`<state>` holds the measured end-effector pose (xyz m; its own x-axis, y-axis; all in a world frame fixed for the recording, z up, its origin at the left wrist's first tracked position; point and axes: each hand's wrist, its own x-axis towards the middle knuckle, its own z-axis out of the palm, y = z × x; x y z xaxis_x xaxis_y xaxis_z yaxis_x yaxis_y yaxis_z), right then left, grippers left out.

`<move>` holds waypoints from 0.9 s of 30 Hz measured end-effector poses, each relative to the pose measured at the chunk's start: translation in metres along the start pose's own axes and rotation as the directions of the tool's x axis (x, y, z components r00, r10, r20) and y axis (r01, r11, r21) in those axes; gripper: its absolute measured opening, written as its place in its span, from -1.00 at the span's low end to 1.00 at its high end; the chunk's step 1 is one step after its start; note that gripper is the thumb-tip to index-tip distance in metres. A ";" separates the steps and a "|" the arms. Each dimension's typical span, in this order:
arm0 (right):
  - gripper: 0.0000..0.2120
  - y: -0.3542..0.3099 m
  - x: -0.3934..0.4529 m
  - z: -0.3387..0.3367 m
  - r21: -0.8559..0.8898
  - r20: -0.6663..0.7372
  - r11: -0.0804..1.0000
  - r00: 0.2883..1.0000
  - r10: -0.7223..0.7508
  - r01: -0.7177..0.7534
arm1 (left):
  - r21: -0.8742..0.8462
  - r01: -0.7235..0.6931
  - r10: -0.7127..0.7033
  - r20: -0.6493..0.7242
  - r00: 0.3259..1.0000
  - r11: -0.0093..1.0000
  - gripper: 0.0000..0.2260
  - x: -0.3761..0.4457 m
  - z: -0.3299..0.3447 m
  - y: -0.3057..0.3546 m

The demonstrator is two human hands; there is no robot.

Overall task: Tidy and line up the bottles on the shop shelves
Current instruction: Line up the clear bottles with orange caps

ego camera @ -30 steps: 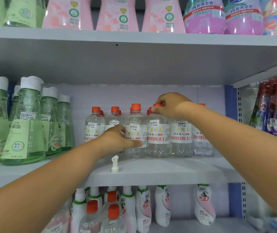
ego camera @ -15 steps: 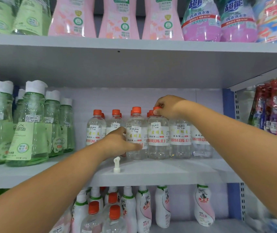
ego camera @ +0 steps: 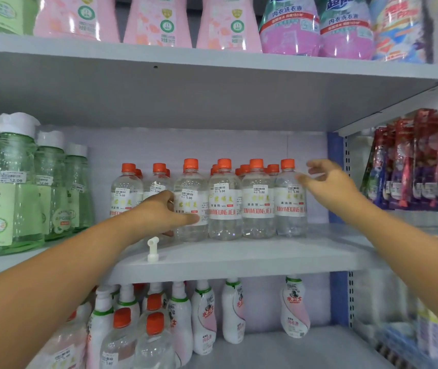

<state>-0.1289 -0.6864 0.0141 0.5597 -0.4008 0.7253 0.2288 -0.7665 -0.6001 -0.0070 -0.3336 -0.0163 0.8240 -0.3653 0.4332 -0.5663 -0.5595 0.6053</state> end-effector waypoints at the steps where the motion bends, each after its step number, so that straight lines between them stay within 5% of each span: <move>1: -0.38 0.009 -0.005 0.000 -0.002 0.098 0.997 0.992 0.079 -0.079 | 0.012 0.008 -0.008 -0.004 1.000 1.000 -0.52 -0.001 0.000 0.001; 4: -0.20 0.020 -0.014 0.009 0.015 0.248 0.987 0.957 0.149 -0.158 | 0.032 0.031 -0.030 -0.010 0.999 0.999 -0.41 -0.001 0.000 0.000; 12: -0.42 0.024 -0.012 0.017 -0.005 0.272 0.994 0.956 0.108 -0.111 | -0.036 0.050 -0.050 0.019 0.999 0.998 -0.32 -0.003 -0.002 0.000; 18: -0.31 0.015 -0.023 0.014 -0.088 0.278 0.990 0.952 0.130 -0.110 | -0.061 0.083 -0.081 0.036 0.996 0.995 -0.25 -0.021 -0.004 0.019; 21: -0.14 -0.002 -0.041 0.001 -0.237 -0.018 0.971 1.000 -0.001 -0.003 | -0.222 -0.101 0.033 -0.289 0.957 0.970 -0.38 -0.055 -0.020 0.035; 24: -0.53 -0.031 -0.103 -0.003 0.015 -0.346 0.951 0.894 -0.284 0.308 | -0.424 -0.433 0.125 -0.584 0.802 0.795 -0.63 -0.137 -0.043 0.018; 27: -0.78 -0.050 -0.210 0.040 0.299 -0.279 0.825 0.870 -0.405 0.480 | -0.327 -0.460 0.154 -0.654 0.741 0.825 -0.78 -0.223 -0.026 -0.043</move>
<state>-0.2260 -0.5442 -0.1219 0.1720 -0.1784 0.9688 0.6956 -0.6744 -0.2477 -0.1671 -0.2087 -0.1218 0.5097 0.1296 0.8505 -0.8533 -0.0502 0.5190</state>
